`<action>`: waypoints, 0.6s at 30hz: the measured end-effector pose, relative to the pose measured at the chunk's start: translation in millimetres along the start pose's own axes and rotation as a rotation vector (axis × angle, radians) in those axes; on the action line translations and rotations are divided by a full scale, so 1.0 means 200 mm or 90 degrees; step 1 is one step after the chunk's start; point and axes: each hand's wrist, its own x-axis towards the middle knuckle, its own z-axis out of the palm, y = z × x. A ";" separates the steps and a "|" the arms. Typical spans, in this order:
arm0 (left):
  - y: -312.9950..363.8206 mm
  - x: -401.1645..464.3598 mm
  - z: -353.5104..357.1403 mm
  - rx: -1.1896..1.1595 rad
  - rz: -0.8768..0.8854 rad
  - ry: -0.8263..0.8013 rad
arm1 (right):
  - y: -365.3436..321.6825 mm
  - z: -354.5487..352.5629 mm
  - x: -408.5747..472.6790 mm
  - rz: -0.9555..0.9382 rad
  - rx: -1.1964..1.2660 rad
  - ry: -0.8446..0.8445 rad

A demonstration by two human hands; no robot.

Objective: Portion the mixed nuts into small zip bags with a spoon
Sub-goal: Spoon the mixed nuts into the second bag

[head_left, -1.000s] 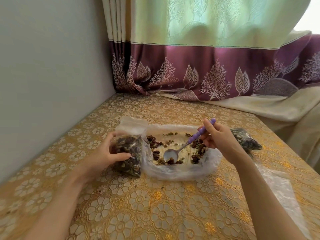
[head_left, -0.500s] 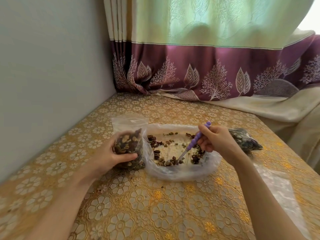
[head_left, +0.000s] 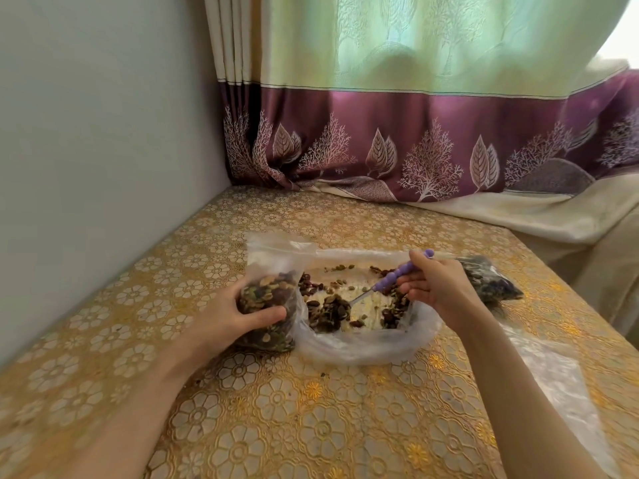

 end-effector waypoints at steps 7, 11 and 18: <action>-0.02 0.02 0.01 -0.028 0.002 0.008 | -0.04 0.02 -0.03 -0.102 0.124 0.087; -0.01 0.01 0.01 -0.030 0.004 -0.002 | -0.10 0.06 -0.07 -0.179 0.198 0.097; -0.01 0.01 0.01 0.005 0.008 -0.005 | -0.20 0.16 -0.17 -0.257 0.227 0.083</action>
